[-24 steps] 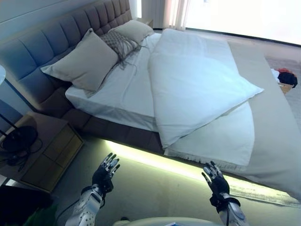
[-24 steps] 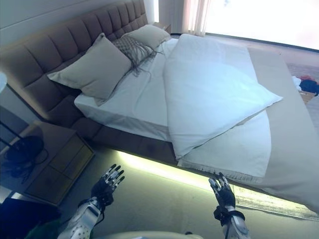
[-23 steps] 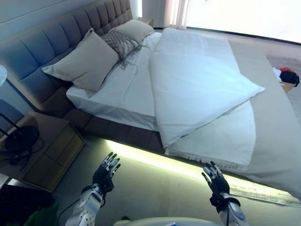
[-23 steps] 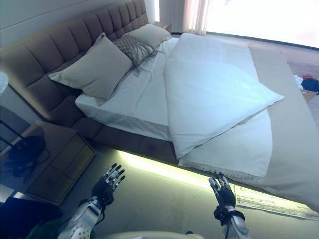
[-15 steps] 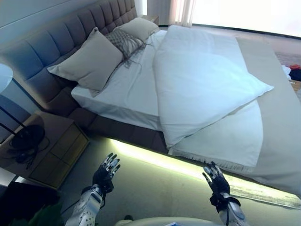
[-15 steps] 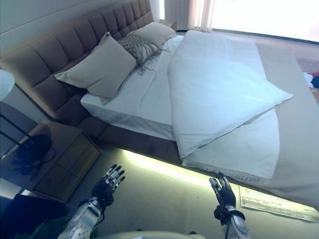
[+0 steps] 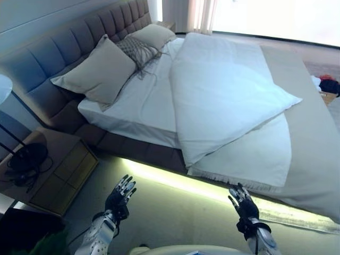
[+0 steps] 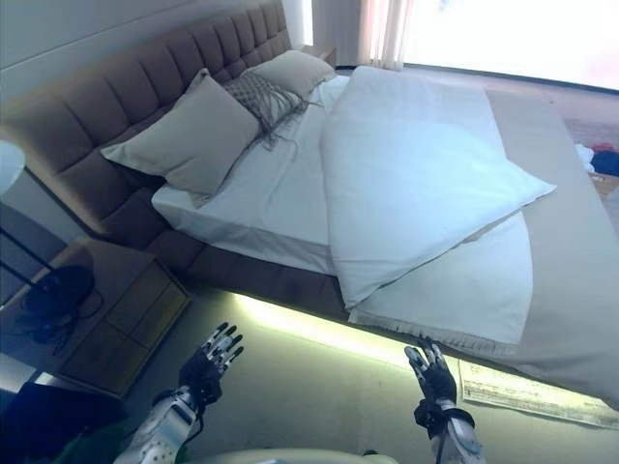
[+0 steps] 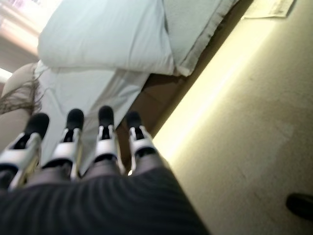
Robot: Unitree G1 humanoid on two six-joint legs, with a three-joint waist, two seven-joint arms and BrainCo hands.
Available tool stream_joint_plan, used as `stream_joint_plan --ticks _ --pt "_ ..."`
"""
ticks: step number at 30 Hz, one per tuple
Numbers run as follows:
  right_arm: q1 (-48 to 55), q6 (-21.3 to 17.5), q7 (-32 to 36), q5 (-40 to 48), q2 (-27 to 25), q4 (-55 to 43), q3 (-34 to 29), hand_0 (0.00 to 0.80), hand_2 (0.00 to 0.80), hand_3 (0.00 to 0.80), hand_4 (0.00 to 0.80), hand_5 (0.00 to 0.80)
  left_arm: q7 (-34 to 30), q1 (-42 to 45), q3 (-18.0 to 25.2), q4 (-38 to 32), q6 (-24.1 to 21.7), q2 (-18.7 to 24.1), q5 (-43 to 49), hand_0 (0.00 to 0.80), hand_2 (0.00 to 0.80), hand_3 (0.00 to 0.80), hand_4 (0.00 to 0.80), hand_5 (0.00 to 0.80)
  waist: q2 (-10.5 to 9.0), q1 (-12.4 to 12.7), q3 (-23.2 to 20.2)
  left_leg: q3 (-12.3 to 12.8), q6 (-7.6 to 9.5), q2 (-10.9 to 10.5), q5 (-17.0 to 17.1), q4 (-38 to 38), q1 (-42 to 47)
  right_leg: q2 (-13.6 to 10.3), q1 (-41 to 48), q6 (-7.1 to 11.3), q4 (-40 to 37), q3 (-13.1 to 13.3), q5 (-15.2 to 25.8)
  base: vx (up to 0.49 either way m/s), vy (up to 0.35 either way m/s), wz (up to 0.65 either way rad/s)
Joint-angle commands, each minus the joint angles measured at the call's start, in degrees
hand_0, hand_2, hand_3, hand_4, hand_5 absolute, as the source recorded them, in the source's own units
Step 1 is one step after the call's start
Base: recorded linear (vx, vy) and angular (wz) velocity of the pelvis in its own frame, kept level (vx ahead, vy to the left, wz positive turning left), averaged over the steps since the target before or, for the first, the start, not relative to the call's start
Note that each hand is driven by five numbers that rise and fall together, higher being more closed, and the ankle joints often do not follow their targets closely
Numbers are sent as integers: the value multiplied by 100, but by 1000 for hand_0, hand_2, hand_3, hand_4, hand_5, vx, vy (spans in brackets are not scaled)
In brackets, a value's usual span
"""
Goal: Make the bed neatly
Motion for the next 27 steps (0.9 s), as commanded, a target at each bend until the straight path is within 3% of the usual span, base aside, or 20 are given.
stream_joint_plan --ticks 1,8,12,15,16,19,21,24,25,27 --pt "-71 -43 92 24 -61 -583 -113 0 0 0 0 0 -113 -169 143 -266 -111 77 -120 0 0 0 0 0 -215 -21 65 -228 175 -139 -148 500 -204 -85 -219 -9 122 4 362 75 104 -11" --pt "168 -294 -218 276 69 -777 43 0 0 0 0 0 -371 -348 24 107 -94 142 -181 0 0 0 0 0 -179 115 32 -449 289 -345 -212 416 -233 -410 -278 203 305 -297 307 94 80 16" --pt "156 -398 -329 367 80 -704 62 0 0 0 0 0 -215 -352 -3 13 7 184 -163 0 0 0 0 0 -179 157 40 -490 442 -425 -303 581 -317 -565 -425 256 792 -274 120 82 112 17" --pt "62 -624 -436 430 168 -593 105 0 0 0 0 0 -349 -435 -46 113 -51 193 -80 0 0 0 0 0 -161 153 151 -571 762 -593 -476 912 -419 -789 -964 215 2353 -137 313 67 182 11" --pt "50 -714 -470 444 214 -560 101 0 0 0 0 0 -352 -489 -112 187 -76 200 -38 0 0 0 0 0 -34 128 221 -633 904 -646 -486 951 -417 -801 -1318 110 3378 -1 516 78 235 28" --pt "124 -919 -378 565 323 -508 74 0 0 0 0 0 -376 -681 -170 234 40 300 -44 0 0 0 0 0 56 44 348 -699 1012 -820 -596 1112 -367 -695 -2019 23 4545 154 824 107 165 33" --pt "178 -917 -315 535 327 -511 48 0 0 0 0 0 -410 -679 -90 153 158 348 -104 0 0 0 0 0 30 31 369 -707 979 -860 -599 1167 -292 -745 -2012 35 4339 89 898 210 -47 37" --pt "170 -833 -268 578 264 -504 23 0 0 0 0 0 -292 -604 -45 -23 279 405 -156 0 0 0 0 0 -215 -19 355 -726 876 -996 -918 1302 -151 -872 -1811 176 2785 79 1209 330 -246 17" --pt "82 -831 -210 645 223 -408 19 0 0 0 0 0 -243 -673 -97 39 251 429 -180 0 0 0 0 0 -316 -81 366 -750 816 -1019 -1085 1387 -97 -911 -1769 231 1950 136 1268 364 -298 12" --pt "-108 -771 -232 750 145 -314 14 0 0 0 0 0 -216 -764 -139 94 263 435 -192 0 0 0 0 0 -389 -141 390 -791 765 -996 -1326 1494 -54 -932 -1682 333 928 246 1354 412 -294 5"
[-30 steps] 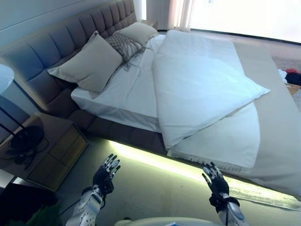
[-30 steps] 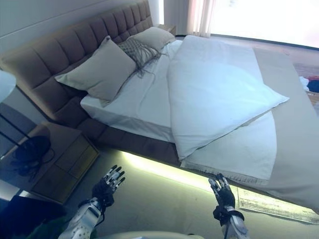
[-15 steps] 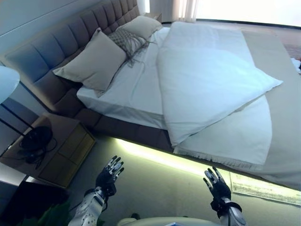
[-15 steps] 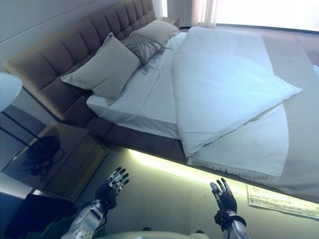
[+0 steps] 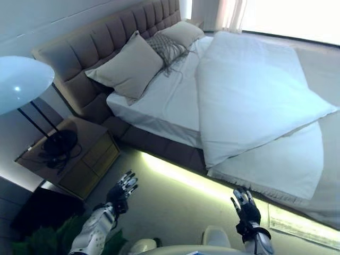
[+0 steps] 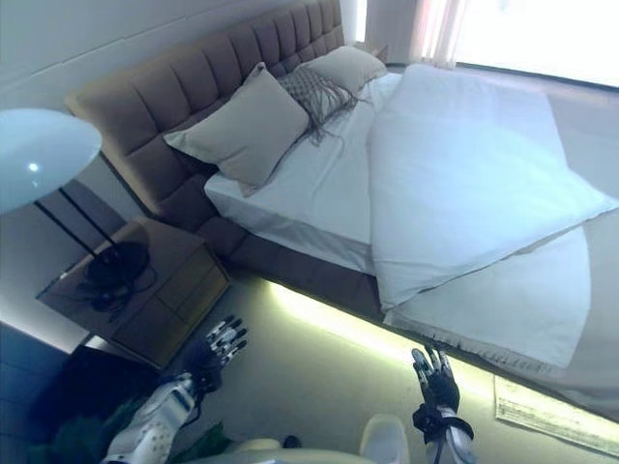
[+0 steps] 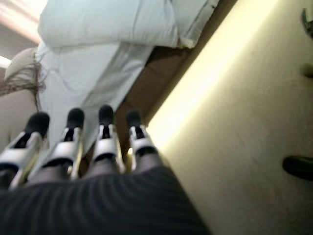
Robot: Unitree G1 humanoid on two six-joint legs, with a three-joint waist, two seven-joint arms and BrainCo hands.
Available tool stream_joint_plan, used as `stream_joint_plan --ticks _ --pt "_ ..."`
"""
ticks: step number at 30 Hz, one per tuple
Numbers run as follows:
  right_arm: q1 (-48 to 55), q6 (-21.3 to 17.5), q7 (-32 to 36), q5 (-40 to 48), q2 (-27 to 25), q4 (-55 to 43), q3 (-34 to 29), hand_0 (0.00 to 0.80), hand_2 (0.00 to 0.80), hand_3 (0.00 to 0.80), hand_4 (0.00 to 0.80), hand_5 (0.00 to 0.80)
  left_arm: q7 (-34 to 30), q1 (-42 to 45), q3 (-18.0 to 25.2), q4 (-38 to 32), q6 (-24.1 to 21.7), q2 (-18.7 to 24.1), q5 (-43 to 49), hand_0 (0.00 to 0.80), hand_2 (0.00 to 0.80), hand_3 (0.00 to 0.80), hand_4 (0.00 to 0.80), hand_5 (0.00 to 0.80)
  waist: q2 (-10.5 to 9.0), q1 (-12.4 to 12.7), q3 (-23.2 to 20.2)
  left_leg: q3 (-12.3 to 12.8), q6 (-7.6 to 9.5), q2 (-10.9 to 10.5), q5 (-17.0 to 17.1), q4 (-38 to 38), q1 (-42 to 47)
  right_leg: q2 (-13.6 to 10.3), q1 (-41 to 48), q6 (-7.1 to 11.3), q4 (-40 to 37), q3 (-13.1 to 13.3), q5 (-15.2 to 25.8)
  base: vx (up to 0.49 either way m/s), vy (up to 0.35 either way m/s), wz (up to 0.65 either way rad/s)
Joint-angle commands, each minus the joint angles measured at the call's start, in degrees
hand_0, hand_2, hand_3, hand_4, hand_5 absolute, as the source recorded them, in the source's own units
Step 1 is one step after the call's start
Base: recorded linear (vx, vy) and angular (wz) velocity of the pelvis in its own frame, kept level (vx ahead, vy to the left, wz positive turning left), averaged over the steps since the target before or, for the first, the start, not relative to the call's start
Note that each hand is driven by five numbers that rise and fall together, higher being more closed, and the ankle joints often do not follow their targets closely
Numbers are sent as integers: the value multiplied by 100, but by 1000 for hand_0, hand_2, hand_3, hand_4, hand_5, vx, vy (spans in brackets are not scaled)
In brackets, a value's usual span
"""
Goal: Make the bed neatly
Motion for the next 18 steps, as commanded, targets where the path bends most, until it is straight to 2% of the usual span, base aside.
stream_joint_plan --ticks 1,4,7,8,10,11,12,13,15,17,18 --pt "-360 -258 74 309 -138 -120 12 0 0 0 0 0 -14 -257 106 -334 -85 -37 -169 0 0 0 0 0 -201 -184 19 -141 198 -327 -1019 635 457 -148 189 397 -2581 218 1980 462 -299 -11" --pt "-310 -101 95 251 -111 -121 -15 0 0 0 0 0 -80 -70 265 -421 -47 10 -188 0 0 0 0 0 -252 -207 32 -74 263 -275 -1305 855 593 -48 85 455 -2725 179 2145 472 -350 -10" --pt "-130 -57 285 175 -99 12 -26 0 0 0 0 0 -138 176 333 -447 -89 -15 -123 0 0 0 0 0 -244 -214 -40 0 176 2 -1275 996 747 57 161 478 -2467 44 1863 460 -381 -2" --pt "-76 6 335 149 -111 48 -60 0 0 0 0 0 -129 282 368 -492 -52 -18 -136 0 0 0 0 0 -231 -230 -81 -25 82 164 -1099 1135 728 156 191 466 -2300 133 1743 531 -469 -4" --pt "25 243 330 29 -162 -50 -100 0 0 0 0 0 -21 485 424 -556 20 -47 -219 0 0 0 0 0 -172 -284 -159 -95 -69 514 -731 1243 829 391 196 321 -1950 257 1458 488 -436 7" --pt "81 376 440 -5 -225 -190 -119 0 0 0 0 0 -71 574 476 -537 7 -80 -291 0 0 0 0 0 -134 -300 -227 -146 -205 761 -219 1355 844 523 252 186 -1757 208 1245 371 -350 13" --pt "103 399 515 16 -271 -239 -120 0 0 0 0 0 -118 600 491 -542 -6 -89 -298 0 0 0 0 0 -126 -304 -252 -159 -246 843 -22 1396 848 574 297 127 -1730 175 1184 403 -390 3" --pt "141 409 638 33 -354 -291 -108 0 0 0 0 0 -186 630 458 -560 -93 -110 -281 0 0 0 0 0 -122 -348 -318 -84 -289 1023 312 1578 875 703 381 -52 -1698 133 1006 324 -317 -11" --pt "68 395 691 -16 -453 -176 -124 0 0 0 0 0 -214 542 312 -542 -208 -170 -332 0 0 0 0 0 -126 -394 -391 46 -283 1192 725 2044 729 888 543 -274 -1732 36 830 348 -356 -3" --pt "-102 346 636 -2 -484 62 -144 0 0 0 0 0 -160 370 188 -459 -228 -262 -344 0 0 0 0 0 -159 -409 -396 329 -257 1375 953 2549 352 1068 737 -507 -1710 -54 585 300 -351 16" --pt "-185 293 590 79 -478 146 -146 0 0 0 0 0 -148 254 120 -388 -203 -294 -336 0 0 0 0 0 -206 -378 -357 408 -211 1408 934 2755 20 1101 831 -565 -1697 -98 539 254 -297 25"
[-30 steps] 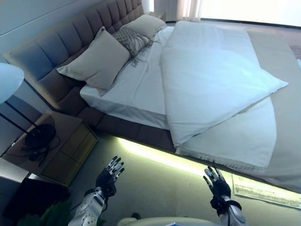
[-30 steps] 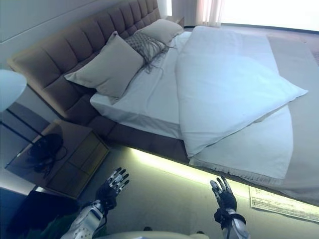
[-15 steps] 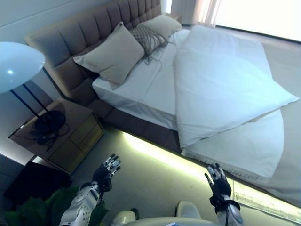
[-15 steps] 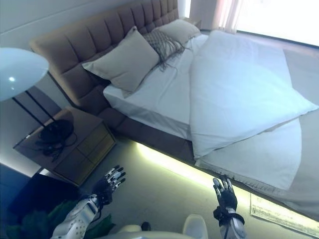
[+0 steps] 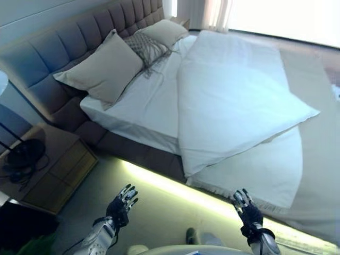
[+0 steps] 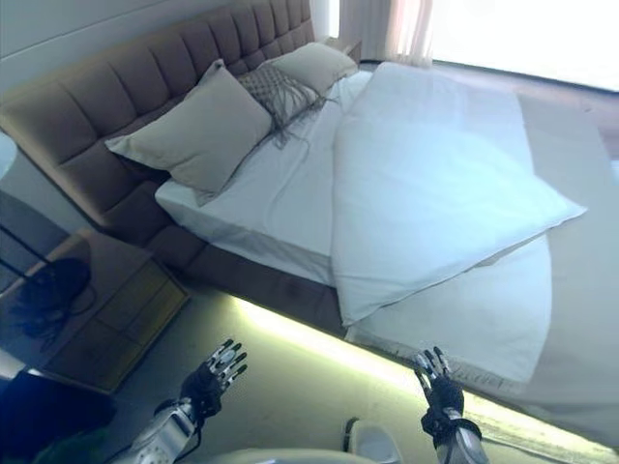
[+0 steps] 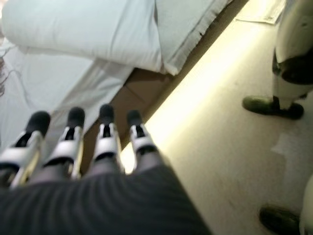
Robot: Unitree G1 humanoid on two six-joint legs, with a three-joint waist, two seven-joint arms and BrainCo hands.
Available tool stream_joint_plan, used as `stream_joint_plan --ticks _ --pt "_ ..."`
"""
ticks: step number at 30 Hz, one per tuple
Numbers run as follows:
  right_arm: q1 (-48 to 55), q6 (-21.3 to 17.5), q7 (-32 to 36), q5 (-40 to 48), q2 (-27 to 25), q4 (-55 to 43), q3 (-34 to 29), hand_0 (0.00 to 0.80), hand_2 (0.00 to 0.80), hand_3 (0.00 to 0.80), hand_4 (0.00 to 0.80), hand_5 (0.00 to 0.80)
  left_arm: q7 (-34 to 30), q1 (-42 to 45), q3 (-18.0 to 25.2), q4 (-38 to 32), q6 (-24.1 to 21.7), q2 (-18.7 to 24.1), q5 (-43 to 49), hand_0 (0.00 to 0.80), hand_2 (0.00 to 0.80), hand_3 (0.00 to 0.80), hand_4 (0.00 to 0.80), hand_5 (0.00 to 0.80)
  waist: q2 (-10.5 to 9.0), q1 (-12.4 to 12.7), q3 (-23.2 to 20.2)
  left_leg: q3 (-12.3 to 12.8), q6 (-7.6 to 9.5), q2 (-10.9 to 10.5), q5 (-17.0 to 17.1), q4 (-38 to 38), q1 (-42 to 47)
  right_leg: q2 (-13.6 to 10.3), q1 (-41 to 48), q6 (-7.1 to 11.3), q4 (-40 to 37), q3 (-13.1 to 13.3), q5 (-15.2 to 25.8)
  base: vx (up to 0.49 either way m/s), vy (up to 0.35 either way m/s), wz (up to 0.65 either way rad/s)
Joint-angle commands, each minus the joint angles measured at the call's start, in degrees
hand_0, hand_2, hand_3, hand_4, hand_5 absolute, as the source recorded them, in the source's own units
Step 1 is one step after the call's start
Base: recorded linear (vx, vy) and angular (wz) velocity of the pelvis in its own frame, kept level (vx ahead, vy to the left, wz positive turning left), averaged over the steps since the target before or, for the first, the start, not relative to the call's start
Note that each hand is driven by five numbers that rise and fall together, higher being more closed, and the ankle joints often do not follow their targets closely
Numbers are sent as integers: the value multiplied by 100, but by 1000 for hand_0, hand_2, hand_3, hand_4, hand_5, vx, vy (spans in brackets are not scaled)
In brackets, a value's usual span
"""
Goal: Make the bed neatly
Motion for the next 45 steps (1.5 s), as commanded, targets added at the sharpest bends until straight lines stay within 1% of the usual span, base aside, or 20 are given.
stream_joint_plan --ticks 1,3,5,10,12,18,21,22,24,25,26,27,28,30,32,35,37,39,41,45 --pt "-225 -317 20 70 -195 -137 -69 0 0 0 0 0 -153 -340 -100 -204 -294 -93 -271 0 0 0 0 0 19 -162 -21 450 -195 305 849 1704 -317 2 484 40 -944 8 647 233 -216 34" --pt "-291 -417 -158 114 -112 -194 -22 0 0 0 0 0 -233 -500 -172 -55 -275 -140 -258 0 0 0 0 0 52 -106 53 525 -283 279 1029 1119 -442 47 727 69 -963 -102 504 243 -87 32" --pt "-244 -351 -400 138 -97 -384 -9 0 0 0 0 0 -189 -620 -183 1 -185 -163 -213 0 0 0 0 0 134 -41 125 493 -427 186 1319 168 -561 88 990 138 -1048 -138 377 255 25 22" --pt "-39 -338 -478 131 -147 -581 91 0 0 0 0 0 -43 -691 -165 91 -198 -249 -207 0 0 0 0 0 406 220 170 -223 -668 -77 1978 -1741 -1000 188 1349 228 -1225 130 171 296 46 28" --pt "-19 -387 -450 98 -98 -536 128 0 0 0 0 0 -111 -588 -83 100 -179 -257 -178 0 0 0 0 0 488 343 198 -403 -696 -153 2037 -2076 -1192 190 1441 212 -1137 171 7 369 21 2" --pt "71 -452 -353 150 68 -342 210 0 0 0 0 0 -261 -363 -43 41 -112 -272 -34 0 0 0 0 0 644 577 211 -567 -701 -420 1871 -2085 -1707 151 1758 180 -846 191 -474 410 56 -30" --pt "21 -500 -378 121 79 -277 271 0 0 0 0 0 -248 -382 -112 21 -116 -274 -81 0 0 0 0 0 664 677 233 -549 -610 -504 1822 -1992 -1623 18 1942 262 -648 200 -691 460 180 -52" --pt "-15 -524 -433 117 79 -284 308 0 0 0 0 0 -281 -408 -135 34 -129 -260 -95 0 0 0 0 0 624 698 258 -487 -534 -579 1590 -1788 -1582 -93 1977 329 -521 210 -744 508 248 -84" --pt "-98 -541 -585 115 94 -227 433 0 0 0 0 0 -207 -416 -199 11 -140 -211 -93 0 0 0 0 0 578 773 225 -486 -452 -725 1415 -1668 -1528 -350 1997 483 -163 148 -791 561 298 -83" --pt "-103 -447 -709 128 150 -245 378 0 0 0 0 0 -108 -441 -217 48 -123 -203 -54 0 0 0 0 0 507 772 198 -397 -343 -840 1279 -1274 -1605 -584 1969 649 181 120 -513 511 296 -51" --pt "-66 -333 -726 157 206 -320 273 0 0 0 0 0 -149 -462 -197 37 -109 -173 -58 0 0 0 0 0 407 805 129 -374 -241 -974 1223 -1046 -1701 -786 1988 835 494 160 33 481 272 -25" --pt "-10 -315 -684 156 233 -410 263 0 0 0 0 0 -177 -440 -191 -70 -109 -144 -82 0 0 0 0 0 331 861 52 -370 -70 -1114 1152 -1042 -1666 -925 2009 892 793 175 414 486 287 2" --pt "45 -405 -668 21 273 -494 293 0 0 0 0 0 -169 -375 -171 -216 -100 -136 -112 0 0 0 0 0 313 908 -30 -366 116 -1237 1065 -1110 -1543 -1020 1910 918 1373 176 773 471 317 9" --pt "56 -531 -716 -170 332 -656 327 0 0 0 0 0 -174 -308 -155 -264 -166 -66 -51 0 0 0 0 0 404 899 -92 -394 292 -1355 917 -1195 -1256 -990 1417 919 2463 204 1104 440 325 2" --pt "26 -554 -745 -155 389 -725 381 0 0 0 0 0 -24 -389 -172 -161 -228 -10 56 0 0 0 0 0 454 849 -99 -361 372 -1399 773 -1161 -1044 -1055 874 824 2911 155 1276 339 201 8" --pt "-47 -559 -722 -154 344 -700 417 0 0 0 0 0 45 -558 -99 -129 -324 34 -69 0 0 0 0 0 510 739 -26 -359 369 -1391 679 -1188 -758 -976 339 561 2236 -89 851 261 36 3" --pt "-144 -594 -686 72 342 -504 349 0 0 0 0 0 106 -596 -29 -87 -320 45 -91 0 0 0 0 0 493 686 41 -474 333 -1425 584 -1253 -502 -920 239 519 1223 -239 822 263 -108 3" --pt "-285 -553 -689 316 363 -324 253 0 0 0 0 0 171 -638 33 33 -274 26 -98 0 0 0 0 0 412 604 85 -464 273 -1441 403 -1289 -249 -956 204 573 207 -293 1023 287 -147 -2" --pt "-422 -486 -739 325 371 -236 136 0 0 0 0 0 65 -606 125 90 -265 21 -59 0 0 0 0 0 306 511 133 -382 191 -1409 181 -1328 -23 -1030 165 716 -688 -171 1354 267 -138 -3" --pt "-430 -356 -889 133 458 -121 -39 0 0 0 0 0 -60 -374 314 -61 -196 67 -115 0 0 0 0 0 215 465 145 -271 120 -1281 -154 -1369 238 -1190 157 983 -1406 51 1841 239 -112 9"
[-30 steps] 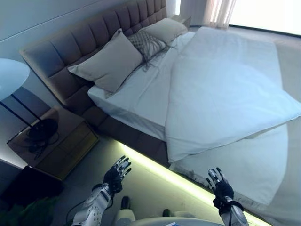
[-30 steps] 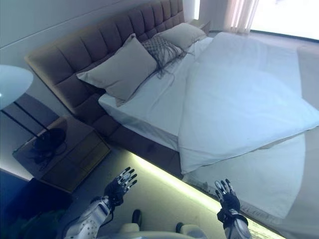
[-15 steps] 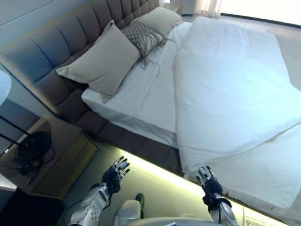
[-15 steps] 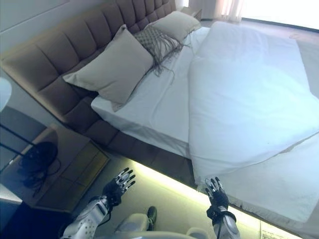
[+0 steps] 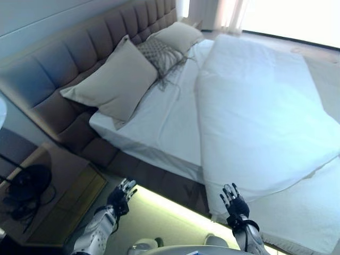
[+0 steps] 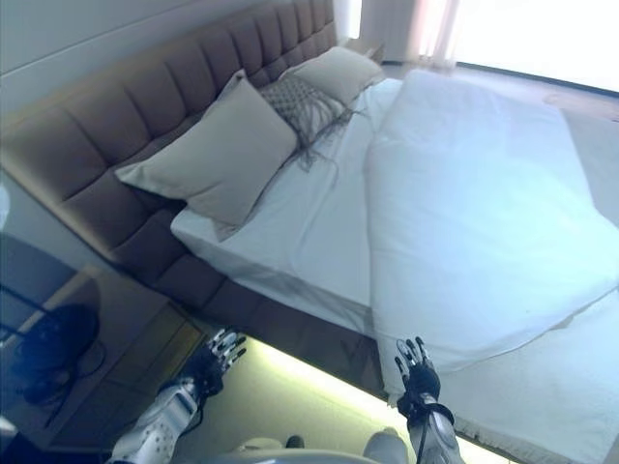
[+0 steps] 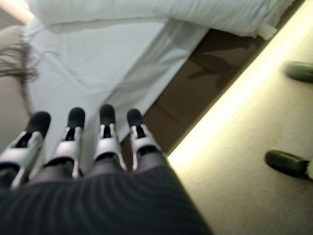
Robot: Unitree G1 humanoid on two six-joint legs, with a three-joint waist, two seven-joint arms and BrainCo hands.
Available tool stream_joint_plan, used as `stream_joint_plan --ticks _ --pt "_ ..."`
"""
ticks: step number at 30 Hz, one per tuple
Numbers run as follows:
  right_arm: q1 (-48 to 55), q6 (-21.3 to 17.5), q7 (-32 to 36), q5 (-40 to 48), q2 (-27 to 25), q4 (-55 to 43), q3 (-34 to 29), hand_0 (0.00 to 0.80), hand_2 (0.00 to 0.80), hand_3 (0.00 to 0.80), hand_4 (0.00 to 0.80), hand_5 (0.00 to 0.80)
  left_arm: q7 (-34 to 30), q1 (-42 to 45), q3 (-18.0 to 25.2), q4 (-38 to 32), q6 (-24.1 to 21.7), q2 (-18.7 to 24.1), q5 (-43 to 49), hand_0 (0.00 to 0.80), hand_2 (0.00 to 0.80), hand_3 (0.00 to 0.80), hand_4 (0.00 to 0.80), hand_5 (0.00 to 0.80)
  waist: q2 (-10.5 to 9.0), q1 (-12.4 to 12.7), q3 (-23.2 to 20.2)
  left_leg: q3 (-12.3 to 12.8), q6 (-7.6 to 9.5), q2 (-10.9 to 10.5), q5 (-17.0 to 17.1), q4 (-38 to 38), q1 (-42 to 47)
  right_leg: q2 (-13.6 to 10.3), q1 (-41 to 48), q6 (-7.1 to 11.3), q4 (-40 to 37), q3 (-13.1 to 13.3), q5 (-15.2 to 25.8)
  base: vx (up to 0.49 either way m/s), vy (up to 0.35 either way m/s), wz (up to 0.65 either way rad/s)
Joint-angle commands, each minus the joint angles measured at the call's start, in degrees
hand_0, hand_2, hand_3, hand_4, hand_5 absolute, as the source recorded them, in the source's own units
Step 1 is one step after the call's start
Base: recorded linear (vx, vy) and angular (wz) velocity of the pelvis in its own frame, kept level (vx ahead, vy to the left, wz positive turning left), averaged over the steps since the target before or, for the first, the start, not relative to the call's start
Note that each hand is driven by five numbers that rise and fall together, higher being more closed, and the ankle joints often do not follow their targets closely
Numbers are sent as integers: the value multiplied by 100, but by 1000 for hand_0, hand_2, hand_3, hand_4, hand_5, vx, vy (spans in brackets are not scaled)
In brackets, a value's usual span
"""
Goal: Make the bed neatly
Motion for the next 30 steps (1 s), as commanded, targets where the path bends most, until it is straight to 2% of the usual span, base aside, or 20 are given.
stream_joint_plan --ticks 1,6,9,11,13,14,16,18,19,20,21,22,23,24,25,28,30 --pt "-36 -103 -60 -146 -37 -243 -465 0 0 0 0 0 -193 3 459 -565 -100 38 -22 0 0 0 0 0 -18 3 53 -158 12 20 -159 311 -199 -53 45 82 -294 169 1262 146 -104 24" --pt "76 73 138 -191 -10 -170 -590 0 0 0 0 0 -182 155 604 -478 -159 33 6 0 0 0 0 0 -84 105 -24 -244 -4 196 -232 561 -305 -229 108 142 366 91 1064 108 -140 19" --pt "-31 63 102 -171 -64 -180 -453 0 0 0 0 0 -237 115 682 -424 -219 25 94 0 0 0 0 0 -88 255 -23 -326 45 333 -238 854 -473 -441 68 -3 1178 68 973 25 -255 25" --pt "-123 84 114 -139 -86 -115 -391 0 0 0 0 0 -329 93 770 -404 -261 67 119 0 0 0 0 0 -111 333 -15 -361 -36 454 -256 1008 -533 -494 184 -54 1183 91 841 16 -354 14" --pt "-199 230 170 -244 -121 -28 -394 0 0 0 0 0 -362 42 844 -429 -266 118 -16 0 0 0 0 0 -123 373 -4 -495 -240 676 -178 1142 -583 -442 370 -42 894 153 556 23 -417 17" --pt "-237 346 236 -270 -197 10 -407 0 0 0 0 0 -328 21 849 -432 -288 105 -82 0 0 0 0 0 -99 364 0 -499 -372 964 -64 1214 -592 -303 498 -18 772 111 162 16 -409 51" --pt "-308 539 293 -365 -399 13 -408 0 0 0 0 0 -224 -15 834 -439 -337 70 -310 0 0 0 0 0 -125 340 12 -307 -556 1424 16 1443 -637 -144 661 3 577 -58 -139 -10 -378 32" --pt "-299 553 209 -351 -534 -84 -412 0 0 0 0 0 -216 -30 737 -473 -322 49 -511 0 0 0 0 0 -108 326 60 -413 -679 1576 428 2136 -1089 41 693 -152 560 -59 -286 -80 -274 -30" --pt "-245 544 30 -298 -595 -220 -451 0 0 0 0 0 -107 -46 638 -554 -179 1 -706 0 0 0 0 0 -30 364 180 -581 -801 1503 1299 2692 -1696 265 766 -291 520 -134 -316 -145 -177 -14" --pt "-219 486 -13 -171 -607 -269 -471 0 0 0 0 0 -191 -85 572 -562 -78 -63 -814 0 0 0 0 0 18 364 243 -555 -859 1459 1534 2749 -1945 329 851 -327 464 -233 -301 -132 -71 30" --pt "-239 355 0 -83 -602 -219 -465 0 0 0 0 0 -295 -157 485 -509 -103 -131 -748 0 0 0 0 0 88 381 304 -383 -923 1485 1603 2256 -1965 343 972 -306 378 -380 -307 -51 69 55" --pt "-294 199 -25 -70 -610 -147 -455 0 0 0 0 0 -366 -241 298 -432 -249 -202 -599 0 0 0 0 0 153 423 366 -331 -884 1416 1543 1789 -1979 301 1067 -277 308 -509 -332 30 153 44" --pt "-318 110 -112 -115 -604 -94 -446 0 0 0 0 0 -379 -297 195 -353 -314 -260 -550 0 0 0 0 0 218 460 415 -351 -878 1359 1654 1424 -2006 292 1190 -261 251 -570 -375 57 170 26" --pt "-416 139 -223 -128 -597 -27 -450 0 0 0 0 0 -351 -381 136 -187 -343 -324 -610 0 0 0 0 0 193 425 426 -354 -756 1254 1336 1403 -1941 172 1152 -230 306 -538 -370 90 185 13" --pt "-488 140 -270 -35 -577 42 -486 0 0 0 0 0 -353 -452 154 -61 -318 -384 -541 0 0 0 0 0 190 384 402 -292 -723 1221 1157 1350 -1859 75 1129 -209 359 -544 -386 85 166 -2" --pt "-425 18 -322 92 -460 163 -743 0 0 0 0 0 -377 -386 164 -135 -133 -330 -184 0 0 0 0 0 164 323 299 -48 -752 1169 758 1439 -1714 -269 1226 -43 540 -639 -411 206 174 -41" --pt "-297 16 -369 211 -245 314 -971 0 0 0 0 0 -464 -297 295 -227 44 -233 -3 0 0 0 0 0 128 322 212 52 -671 1054 487 1490 -1554 -529 1296 55 682 -696 -313 278 124 -19"
